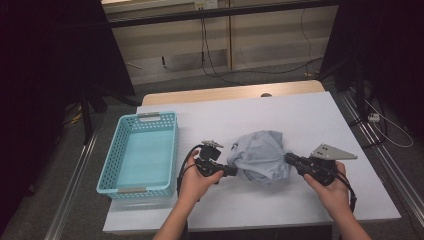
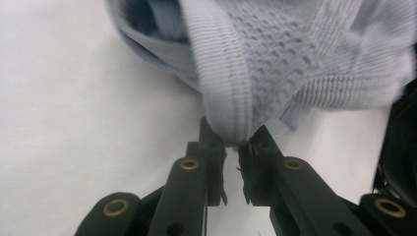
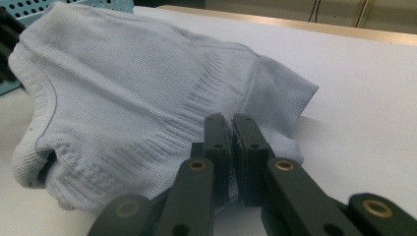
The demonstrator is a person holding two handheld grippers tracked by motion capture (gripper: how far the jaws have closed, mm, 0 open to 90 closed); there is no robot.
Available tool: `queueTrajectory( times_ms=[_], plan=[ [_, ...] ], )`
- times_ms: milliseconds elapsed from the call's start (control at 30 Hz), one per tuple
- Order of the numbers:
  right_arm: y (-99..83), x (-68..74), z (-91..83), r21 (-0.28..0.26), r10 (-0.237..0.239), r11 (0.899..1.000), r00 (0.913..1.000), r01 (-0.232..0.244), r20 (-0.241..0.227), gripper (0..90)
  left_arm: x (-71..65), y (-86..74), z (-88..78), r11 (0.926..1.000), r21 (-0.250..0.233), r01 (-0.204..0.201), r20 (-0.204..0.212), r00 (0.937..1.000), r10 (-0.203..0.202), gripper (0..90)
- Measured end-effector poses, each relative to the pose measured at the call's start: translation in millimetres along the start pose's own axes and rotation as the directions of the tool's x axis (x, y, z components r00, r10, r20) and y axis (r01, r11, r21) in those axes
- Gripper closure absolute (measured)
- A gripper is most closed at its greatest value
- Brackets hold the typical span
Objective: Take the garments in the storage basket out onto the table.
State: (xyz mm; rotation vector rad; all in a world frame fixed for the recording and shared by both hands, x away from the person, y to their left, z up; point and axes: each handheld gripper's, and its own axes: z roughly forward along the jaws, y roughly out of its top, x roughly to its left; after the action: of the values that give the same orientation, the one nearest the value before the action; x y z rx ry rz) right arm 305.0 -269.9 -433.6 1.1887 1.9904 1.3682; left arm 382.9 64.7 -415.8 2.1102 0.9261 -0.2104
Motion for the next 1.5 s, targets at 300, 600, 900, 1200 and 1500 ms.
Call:
queueTrajectory(
  times_ms=[300, 600, 900, 1200, 1500],
  plan=[
    [0.8, 11.7, 4.7, 0.036, -0.056, 0.998, 0.9964, 0.058, -0.064, 86.3, 17.4, 4.4, -39.5, 0.9933, -0.108, 0.039, -0.032, 0.9985, -0.043, 81.5],
    [-0.6, 28.0, 8.4, 0.071, -0.082, 0.993, 0.9866, 0.093, -0.141, 86.3, 22.5, 6.3, -56.9, 0.9879, -0.152, 0.032, -0.077, 0.9961, -0.044, 81.4],
    [-0.6, 27.6, 7.8, 0.073, -0.077, 0.993, 0.9863, 0.088, -0.146, 86.4, 26.0, 5.4, -57.1, 0.9868, -0.158, 0.034, -0.102, 0.9934, -0.051, 80.6],
    [-3.7, 18.5, 5.7, 0.088, -0.028, 0.995, 0.9923, 0.039, -0.121, 86.2, 27.2, 0.1, -32.7, 0.9949, -0.096, 0.032, -0.105, 0.9936, -0.042, 51.2],
    [-4.7, 17.2, 5.5, 0.095, -0.025, 0.995, 0.9926, 0.036, -0.119, 85.9, 23.2, -6.6, -5.1, 0.9998, -0.019, 0.004, -0.114, 0.9935, -0.006, 32.3]
  ],
)
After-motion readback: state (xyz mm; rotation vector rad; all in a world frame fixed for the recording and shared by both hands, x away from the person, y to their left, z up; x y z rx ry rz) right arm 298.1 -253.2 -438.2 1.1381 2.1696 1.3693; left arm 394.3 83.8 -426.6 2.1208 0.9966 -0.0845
